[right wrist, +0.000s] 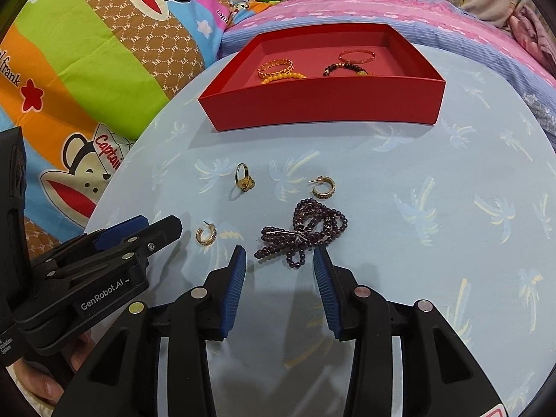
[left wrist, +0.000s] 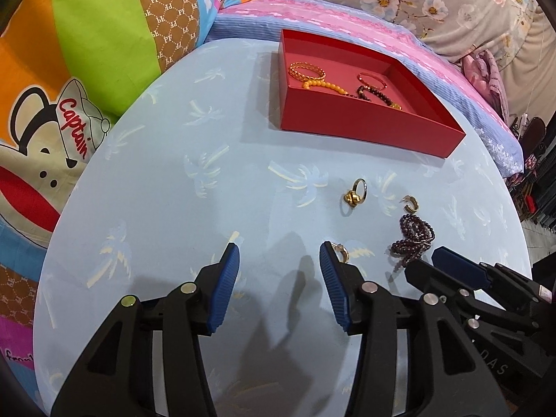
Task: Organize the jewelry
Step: 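Withdraw both tools from the box toward the earrings and necklace, then grasp the dark beaded necklace with the right tool and lift it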
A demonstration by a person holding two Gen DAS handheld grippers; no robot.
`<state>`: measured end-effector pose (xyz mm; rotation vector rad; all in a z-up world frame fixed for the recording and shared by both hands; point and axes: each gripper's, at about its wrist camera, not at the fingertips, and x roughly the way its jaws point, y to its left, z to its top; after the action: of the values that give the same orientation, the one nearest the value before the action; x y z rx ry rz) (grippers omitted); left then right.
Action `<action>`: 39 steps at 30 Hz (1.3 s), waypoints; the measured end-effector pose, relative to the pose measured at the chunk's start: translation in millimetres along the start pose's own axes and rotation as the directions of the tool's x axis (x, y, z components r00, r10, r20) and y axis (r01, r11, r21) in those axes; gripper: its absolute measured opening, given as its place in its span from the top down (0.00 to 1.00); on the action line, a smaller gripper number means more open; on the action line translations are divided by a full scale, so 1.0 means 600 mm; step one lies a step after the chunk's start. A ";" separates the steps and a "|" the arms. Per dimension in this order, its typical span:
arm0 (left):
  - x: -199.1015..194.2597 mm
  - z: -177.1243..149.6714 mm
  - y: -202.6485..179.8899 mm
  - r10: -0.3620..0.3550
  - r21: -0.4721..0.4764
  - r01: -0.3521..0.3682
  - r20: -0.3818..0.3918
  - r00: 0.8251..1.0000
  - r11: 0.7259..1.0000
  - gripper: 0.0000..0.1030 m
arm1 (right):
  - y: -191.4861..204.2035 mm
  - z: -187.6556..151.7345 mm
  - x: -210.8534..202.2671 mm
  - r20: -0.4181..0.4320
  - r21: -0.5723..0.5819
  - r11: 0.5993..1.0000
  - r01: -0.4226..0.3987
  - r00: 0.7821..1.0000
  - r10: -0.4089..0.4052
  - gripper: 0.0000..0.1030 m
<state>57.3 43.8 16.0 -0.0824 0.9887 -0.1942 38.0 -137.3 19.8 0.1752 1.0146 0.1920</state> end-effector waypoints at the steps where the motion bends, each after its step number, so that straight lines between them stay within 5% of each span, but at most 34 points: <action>1: 0.001 0.000 0.001 0.002 -0.001 -0.002 0.000 1.000 1.000 0.55 | 0.002 0.000 0.002 -0.001 0.005 1.000 0.002 1.000 -0.002 0.61; 11: 0.006 0.003 0.005 -0.004 -0.010 0.003 -0.009 1.000 1.000 0.55 | -0.016 0.005 0.012 -0.004 0.057 0.998 0.036 0.999 -0.036 0.63; 24: 0.010 0.013 -0.012 -0.034 0.001 0.034 -0.013 0.999 0.999 0.55 | -0.049 0.004 0.005 -0.012 0.096 0.995 0.026 1.000 -0.024 0.96; 39: 0.034 0.053 -0.077 -0.104 0.061 0.105 -0.014 0.994 0.993 0.56 | -0.074 0.027 -0.044 0.073 0.132 0.991 0.005 0.997 -0.014 0.96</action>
<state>89.1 -6.2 24.1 -0.0768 0.9893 -0.3217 41.8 -187.6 39.6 0.2953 0.9548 0.1090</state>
